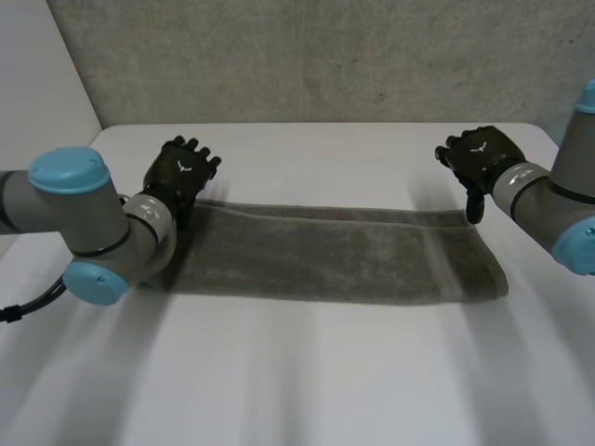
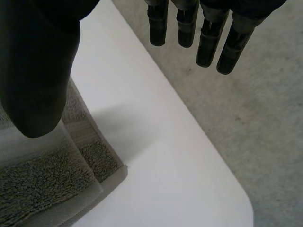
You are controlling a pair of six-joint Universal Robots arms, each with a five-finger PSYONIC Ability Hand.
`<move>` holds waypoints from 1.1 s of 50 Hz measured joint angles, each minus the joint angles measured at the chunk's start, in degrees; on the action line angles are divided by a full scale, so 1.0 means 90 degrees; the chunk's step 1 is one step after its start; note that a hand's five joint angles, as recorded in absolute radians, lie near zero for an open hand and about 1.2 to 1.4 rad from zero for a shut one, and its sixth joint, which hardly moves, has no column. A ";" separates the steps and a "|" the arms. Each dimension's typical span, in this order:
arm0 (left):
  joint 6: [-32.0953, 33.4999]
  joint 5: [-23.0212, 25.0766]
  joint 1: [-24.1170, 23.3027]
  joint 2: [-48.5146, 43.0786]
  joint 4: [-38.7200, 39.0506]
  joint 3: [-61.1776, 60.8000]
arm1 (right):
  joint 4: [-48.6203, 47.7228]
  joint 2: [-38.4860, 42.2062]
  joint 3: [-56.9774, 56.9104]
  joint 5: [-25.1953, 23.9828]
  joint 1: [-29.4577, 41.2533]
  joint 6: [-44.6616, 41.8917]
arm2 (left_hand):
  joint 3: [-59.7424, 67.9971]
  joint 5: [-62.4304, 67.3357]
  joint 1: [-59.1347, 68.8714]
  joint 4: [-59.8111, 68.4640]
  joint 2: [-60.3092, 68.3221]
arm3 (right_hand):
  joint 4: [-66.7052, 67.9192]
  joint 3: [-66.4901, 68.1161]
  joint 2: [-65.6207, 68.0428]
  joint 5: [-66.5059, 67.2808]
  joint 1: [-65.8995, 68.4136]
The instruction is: Fold the towel.
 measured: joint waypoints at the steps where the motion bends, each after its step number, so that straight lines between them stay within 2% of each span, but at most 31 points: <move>1: -0.0157 0.0098 -0.0001 0.0120 -0.0005 -0.0078 | -0.0092 -0.0185 0.0213 -0.0010 0.0003 0.0000 | 0.0000 -0.0003 -0.0001 -0.0001 0.0000 | 0.0000 0.0000 0.0000 0.0000 -0.0001; 10: -0.0891 0.0562 -0.0013 0.0645 -0.0439 -0.0583 | -0.0389 -0.1170 0.1690 -0.0330 0.0041 -0.0003 | -0.0001 -0.0025 -0.0001 -0.0001 0.0000 | 0.0000 0.0000 0.0000 -0.0001 -0.0031; 21: -0.0876 0.0732 -0.0018 0.0835 -0.0884 -0.1330 | -0.0404 -0.1520 0.2784 -0.0717 0.0018 -0.0020 | -0.0001 -0.0025 -0.0001 -0.0001 -0.0001 | 0.0000 0.0000 0.0000 0.0000 -0.0033; 32: -0.0776 0.0724 0.0146 0.1086 -0.0604 -0.2086 | -0.0565 -0.1543 0.3175 -0.0850 -0.0062 -0.0043 | -0.0001 -0.0025 -0.0001 0.0000 0.0001 | 0.0000 0.0000 0.0000 -0.0001 -0.0033; 41: -0.0059 0.0668 0.0423 0.1056 0.0019 -0.2290 | -0.0597 -0.1524 0.3216 -0.0846 -0.0046 -0.0060 | -0.0001 -0.0025 -0.0001 0.0000 0.0000 | 0.0000 0.0000 0.0000 0.0000 -0.0033; 48: 0.0806 0.0308 0.0568 0.0920 0.0472 -0.2144 | -0.0661 -0.1430 0.3153 -0.0835 -0.0051 -0.0058 | -0.0001 -0.0025 -0.0001 0.0000 0.0001 | 0.0000 0.0000 0.0000 0.0000 -0.0033; 55: 0.1107 0.0115 0.0624 0.0783 0.0548 -0.1614 | -0.0680 -0.1240 0.3112 -0.0792 -0.0052 -0.0098 | -0.0001 -0.0024 -0.0001 0.0000 0.0000 | 0.0000 0.0000 0.0000 0.0000 -0.0033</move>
